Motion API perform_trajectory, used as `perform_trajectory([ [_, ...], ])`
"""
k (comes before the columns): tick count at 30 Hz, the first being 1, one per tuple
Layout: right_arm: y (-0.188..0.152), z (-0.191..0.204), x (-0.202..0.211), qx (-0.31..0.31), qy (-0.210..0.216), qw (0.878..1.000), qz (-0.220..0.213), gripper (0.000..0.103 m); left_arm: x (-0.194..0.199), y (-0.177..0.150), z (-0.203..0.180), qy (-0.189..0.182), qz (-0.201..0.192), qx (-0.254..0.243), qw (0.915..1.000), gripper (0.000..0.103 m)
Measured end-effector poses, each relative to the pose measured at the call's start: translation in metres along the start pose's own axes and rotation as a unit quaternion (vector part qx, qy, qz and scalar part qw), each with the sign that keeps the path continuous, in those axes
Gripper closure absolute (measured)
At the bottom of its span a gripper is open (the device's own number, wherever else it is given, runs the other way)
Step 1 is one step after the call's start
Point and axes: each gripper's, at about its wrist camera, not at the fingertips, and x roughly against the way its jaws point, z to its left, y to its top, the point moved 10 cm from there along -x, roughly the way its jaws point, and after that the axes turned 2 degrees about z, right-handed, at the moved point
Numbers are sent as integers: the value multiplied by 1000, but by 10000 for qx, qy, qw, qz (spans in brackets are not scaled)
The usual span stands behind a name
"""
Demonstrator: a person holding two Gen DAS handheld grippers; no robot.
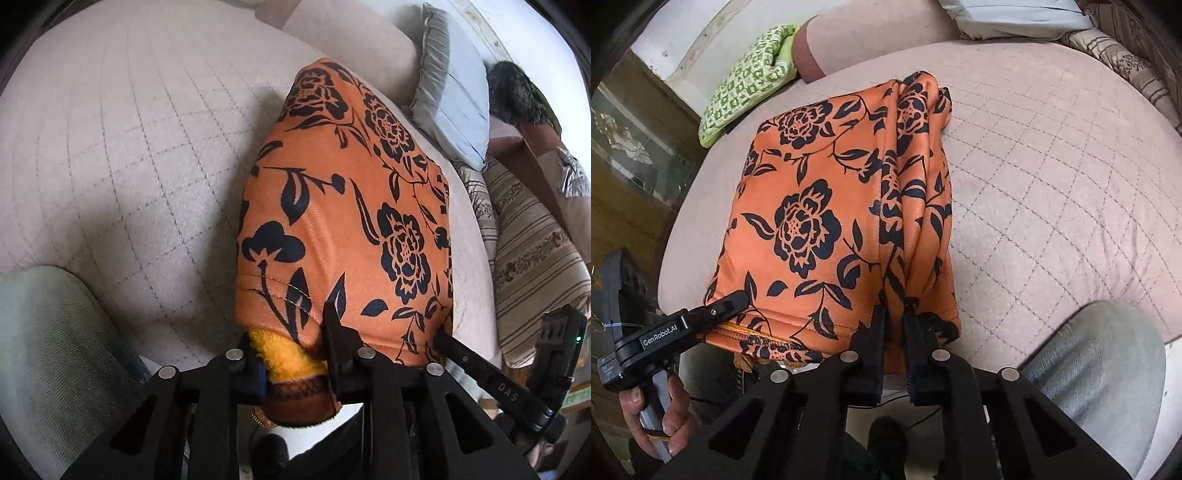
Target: Fold small clothes
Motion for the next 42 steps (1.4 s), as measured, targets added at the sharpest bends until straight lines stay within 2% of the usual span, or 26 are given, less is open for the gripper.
perform_trajectory([
  [1,-1,2,3,6,-4,10000,2,94,3,0,-1,64,-25,-61,10000,76],
  [2,-1,5,6,7,-71,10000,-32,89,6,-3,-3,175,-83,-134,9997,74],
  [4,1,7,14,74,-369,9992,-123,88,11,-5,-5,333,-159,-281,9989,71],
  [8,5,7,35,52,-624,9974,-344,64,27,-8,-16,668,-243,-657,9953,70],
  [13,15,14,55,193,-831,9944,-619,53,43,-8,-26,747,-385,-737,9937,67],
  [18,23,18,67,285,-927,9921,-791,52,65,-4,-28,795,-540,-883,9914,53],
  [26,35,23,75,402,-942,9903,-935,50,75,6,-28,681,-475,-903,9925,52],
  [42,60,29,69,495,-998,9884,-1029,50,51,53,-49,603,-613,-1109,9901,52],
])
